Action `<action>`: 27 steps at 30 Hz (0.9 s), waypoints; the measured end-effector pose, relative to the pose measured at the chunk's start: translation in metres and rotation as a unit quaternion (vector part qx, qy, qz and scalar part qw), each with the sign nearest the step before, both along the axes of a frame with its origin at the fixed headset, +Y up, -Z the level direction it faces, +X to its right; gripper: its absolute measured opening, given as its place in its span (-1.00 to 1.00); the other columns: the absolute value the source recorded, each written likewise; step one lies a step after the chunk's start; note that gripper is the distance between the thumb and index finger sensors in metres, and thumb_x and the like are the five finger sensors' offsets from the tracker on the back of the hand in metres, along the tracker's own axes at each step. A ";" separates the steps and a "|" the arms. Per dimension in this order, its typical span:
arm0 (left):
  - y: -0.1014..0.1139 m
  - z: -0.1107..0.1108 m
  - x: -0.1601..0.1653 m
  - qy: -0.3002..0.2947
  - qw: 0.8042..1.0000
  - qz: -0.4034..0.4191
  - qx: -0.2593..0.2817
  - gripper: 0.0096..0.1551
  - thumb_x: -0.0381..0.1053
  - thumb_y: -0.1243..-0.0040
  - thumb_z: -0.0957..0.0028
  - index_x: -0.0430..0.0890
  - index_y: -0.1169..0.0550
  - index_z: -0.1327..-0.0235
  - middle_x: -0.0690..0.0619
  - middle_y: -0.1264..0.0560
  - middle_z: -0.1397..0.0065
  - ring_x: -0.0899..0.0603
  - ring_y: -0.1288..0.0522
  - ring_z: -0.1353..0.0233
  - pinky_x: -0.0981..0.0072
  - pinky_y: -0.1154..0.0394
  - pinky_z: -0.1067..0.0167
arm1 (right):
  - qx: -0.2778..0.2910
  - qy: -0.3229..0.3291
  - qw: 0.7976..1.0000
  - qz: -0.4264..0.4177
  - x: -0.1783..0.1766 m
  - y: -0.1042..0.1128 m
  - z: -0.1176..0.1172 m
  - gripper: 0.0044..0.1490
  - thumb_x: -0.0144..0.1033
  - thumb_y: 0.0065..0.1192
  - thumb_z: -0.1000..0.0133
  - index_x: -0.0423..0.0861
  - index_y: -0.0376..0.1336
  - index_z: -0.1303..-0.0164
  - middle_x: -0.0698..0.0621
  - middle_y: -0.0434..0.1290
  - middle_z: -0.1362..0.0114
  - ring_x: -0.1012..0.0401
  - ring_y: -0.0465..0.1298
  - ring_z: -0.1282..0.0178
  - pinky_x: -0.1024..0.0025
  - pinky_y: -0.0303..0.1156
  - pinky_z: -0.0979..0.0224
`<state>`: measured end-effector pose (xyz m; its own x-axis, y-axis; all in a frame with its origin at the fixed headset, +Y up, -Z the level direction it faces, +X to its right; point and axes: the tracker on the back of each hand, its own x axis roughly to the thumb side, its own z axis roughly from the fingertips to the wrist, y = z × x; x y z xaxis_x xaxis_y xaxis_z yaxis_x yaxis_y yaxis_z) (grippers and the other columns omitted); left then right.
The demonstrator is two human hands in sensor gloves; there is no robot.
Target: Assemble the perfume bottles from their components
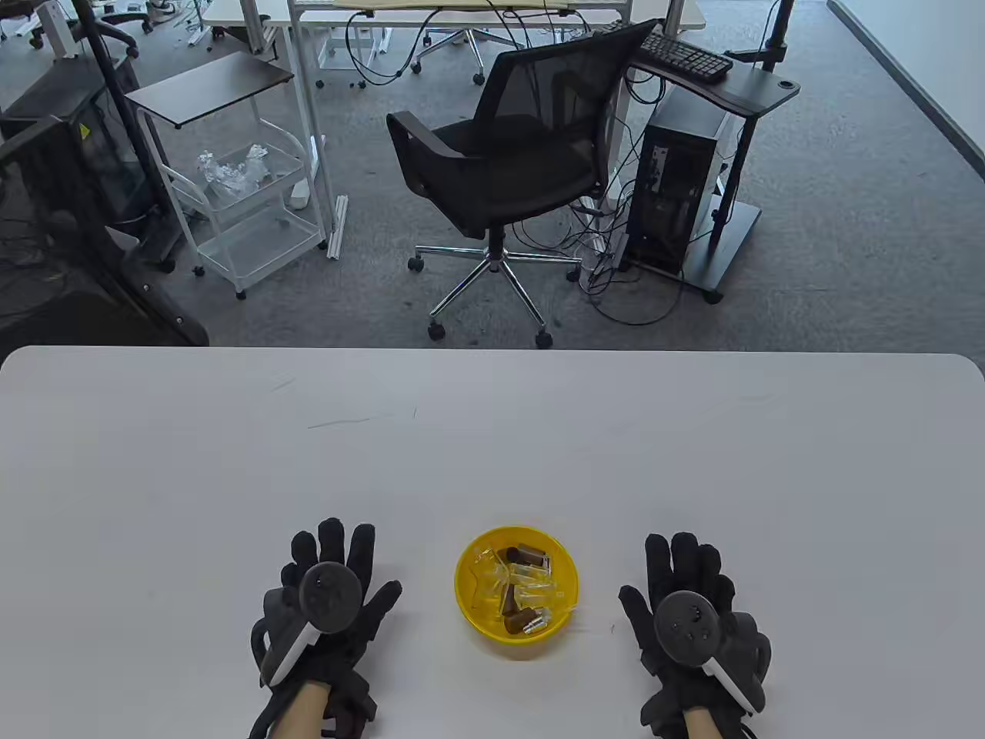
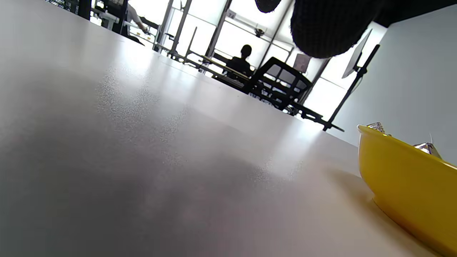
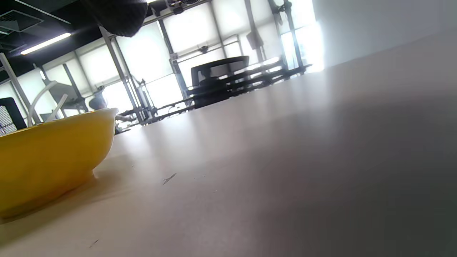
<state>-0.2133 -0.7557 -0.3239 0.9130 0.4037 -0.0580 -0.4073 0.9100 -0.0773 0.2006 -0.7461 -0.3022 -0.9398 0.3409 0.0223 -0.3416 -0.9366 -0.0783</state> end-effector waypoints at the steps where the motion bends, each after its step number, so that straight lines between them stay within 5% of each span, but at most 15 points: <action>1: 0.000 0.000 0.001 -0.002 1.000 -0.005 -0.001 -0.05 0.35 -0.04 -0.15 0.28 0.09 -0.70 0.09 0.36 -0.72 -0.26 0.47 -0.63 -0.26 0.31 -0.55 | 0.000 0.001 1.000 0.001 -0.001 0.000 0.000 -0.14 0.03 -0.07 -0.40 -0.04 -0.31 -0.72 -0.16 -0.37 -0.78 -0.20 -0.40 -0.64 -0.24 -0.34 -0.53; 14: -0.003 -0.003 0.004 -0.011 1.000 -0.002 -0.008 -0.06 0.35 -0.03 -0.15 0.27 0.09 -0.71 0.08 0.35 -0.73 -0.27 0.46 -0.63 -0.26 0.31 -0.56 | -0.009 0.000 1.000 -0.010 0.001 -0.003 -0.002 -0.14 0.03 -0.07 -0.40 -0.04 -0.31 -0.72 -0.17 -0.37 -0.78 -0.21 -0.39 -0.64 -0.24 -0.33 -0.53; 27: 0.014 0.002 0.032 -0.086 0.996 0.024 0.030 -0.08 0.36 -0.03 -0.16 0.20 0.00 -0.74 -0.02 0.19 -0.77 -0.37 0.31 -0.66 -0.29 0.18 -0.56 | -0.001 -0.002 1.000 -0.022 0.004 0.000 -0.001 -0.15 0.03 -0.08 -0.40 -0.04 -0.30 -0.72 -0.17 -0.36 -0.79 -0.22 -0.38 -0.65 -0.25 -0.32 -0.53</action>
<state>-0.1812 -0.7415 -0.3218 0.8869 0.4451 0.1238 -0.4358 0.8950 -0.0954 0.2043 -0.7458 -0.3030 -0.9243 0.3813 0.0175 -0.3814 -0.9211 -0.0774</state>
